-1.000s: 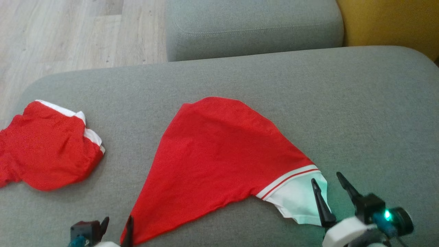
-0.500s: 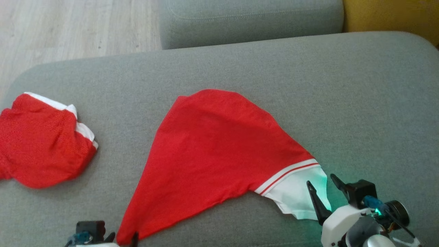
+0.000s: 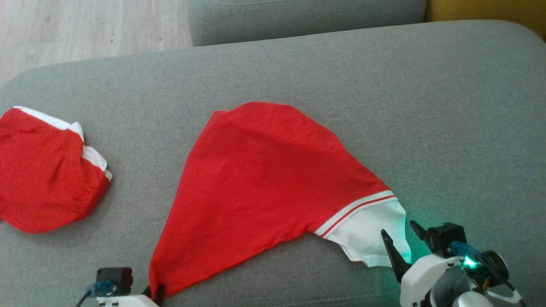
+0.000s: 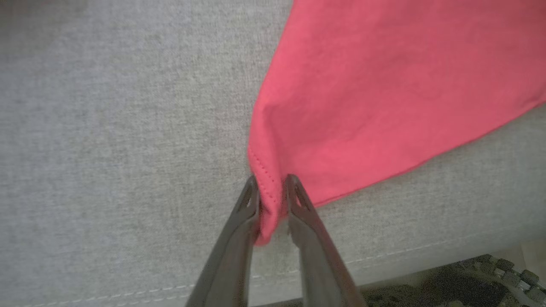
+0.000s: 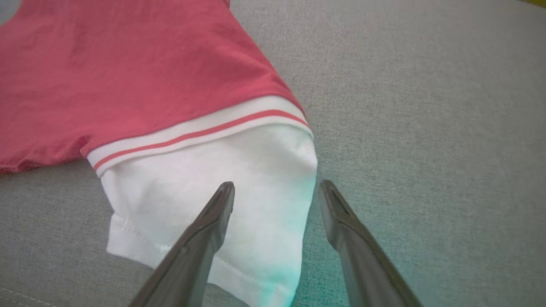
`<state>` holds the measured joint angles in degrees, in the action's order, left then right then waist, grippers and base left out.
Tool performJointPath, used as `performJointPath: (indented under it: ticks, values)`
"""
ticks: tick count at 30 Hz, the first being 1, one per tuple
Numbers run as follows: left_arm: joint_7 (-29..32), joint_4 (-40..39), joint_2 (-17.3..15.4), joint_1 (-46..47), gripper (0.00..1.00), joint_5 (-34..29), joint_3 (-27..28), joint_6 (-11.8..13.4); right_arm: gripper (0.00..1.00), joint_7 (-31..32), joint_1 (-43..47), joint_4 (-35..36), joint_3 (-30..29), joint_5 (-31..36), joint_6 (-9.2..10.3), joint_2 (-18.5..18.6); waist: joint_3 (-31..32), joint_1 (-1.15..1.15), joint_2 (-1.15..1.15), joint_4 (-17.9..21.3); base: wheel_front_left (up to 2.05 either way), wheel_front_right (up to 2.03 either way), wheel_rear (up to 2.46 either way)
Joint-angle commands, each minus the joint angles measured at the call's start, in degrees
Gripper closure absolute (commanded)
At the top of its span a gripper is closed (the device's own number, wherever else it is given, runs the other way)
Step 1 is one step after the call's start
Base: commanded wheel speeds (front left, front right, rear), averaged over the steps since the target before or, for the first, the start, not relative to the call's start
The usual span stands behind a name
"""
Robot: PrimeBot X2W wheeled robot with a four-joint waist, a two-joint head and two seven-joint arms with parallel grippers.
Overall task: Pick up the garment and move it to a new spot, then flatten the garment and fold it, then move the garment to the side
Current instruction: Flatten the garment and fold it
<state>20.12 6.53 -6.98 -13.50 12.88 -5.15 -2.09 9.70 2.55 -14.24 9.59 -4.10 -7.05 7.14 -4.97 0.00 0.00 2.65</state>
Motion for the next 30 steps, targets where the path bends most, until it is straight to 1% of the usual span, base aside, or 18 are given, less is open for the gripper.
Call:
performJointPath:
  ticks: [1,4,7,14,21,25,28,29,30]
  values:
    - [0.2,-1.6,-0.7,2.7,0.72,0.3,1.4,-0.1,0.00,0.2,-2.9,1.5,1.7,-0.4,-0.44,1.0,-0.2,0.00,0.00,0.0,0.00,0.00,0.00]
    - [0.3,-1.5,-0.7,2.9,0.78,0.5,1.1,-0.1,0.00,0.5,-3.0,1.4,1.8,-0.6,-0.44,1.1,-0.9,0.00,0.00,-0.1,0.00,0.00,0.00]
    - [0.5,-1.3,-0.7,3.1,1.00,0.7,0.8,-0.2,0.00,0.7,-3.2,1.0,1.8,-0.9,-0.44,1.0,-1.5,0.00,0.00,-0.3,0.00,0.00,0.00]
    - [0.4,-1.0,-0.9,3.8,1.00,1.0,0.3,-0.4,0.00,2.4,-3.4,-0.7,1.5,-1.0,-0.44,0.7,-2.5,0.00,0.00,-0.8,0.00,0.00,0.00]
    - [0.0,-1.1,-1.0,3.9,1.00,1.5,0.1,-0.3,0.00,5.8,-1.8,-1.0,0.0,-0.7,-0.44,0.1,-2.9,0.00,0.00,-0.8,0.00,0.00,0.00]
    - [-0.2,-1.3,-1.1,4.0,1.00,1.7,-0.1,-0.3,0.00,8.3,-1.1,-1.2,0.9,-1.3,-0.44,-0.1,-3.1,0.00,0.00,-0.8,0.00,0.00,0.00]
    - [-0.2,-1.5,-1.1,4.1,1.00,1.9,-0.3,-0.4,0.00,10.7,-0.7,-1.1,2.7,-2.8,-0.44,0.0,-3.3,0.00,0.00,-0.9,0.00,0.00,0.00]
    - [-0.2,-1.6,-1.2,4.2,1.00,1.9,-0.4,-0.4,0.09,11.4,-0.6,-1.1,3.4,-3.3,-0.44,0.2,-3.3,0.00,0.00,-1.0,0.00,0.00,0.00]
    - [-0.2,-1.7,-1.1,4.2,1.00,2.1,-0.4,-0.4,0.66,11.8,-0.6,-0.9,4.2,-3.9,-0.44,0.4,-3.4,0.00,0.00,-1.1,0.00,0.00,0.00]
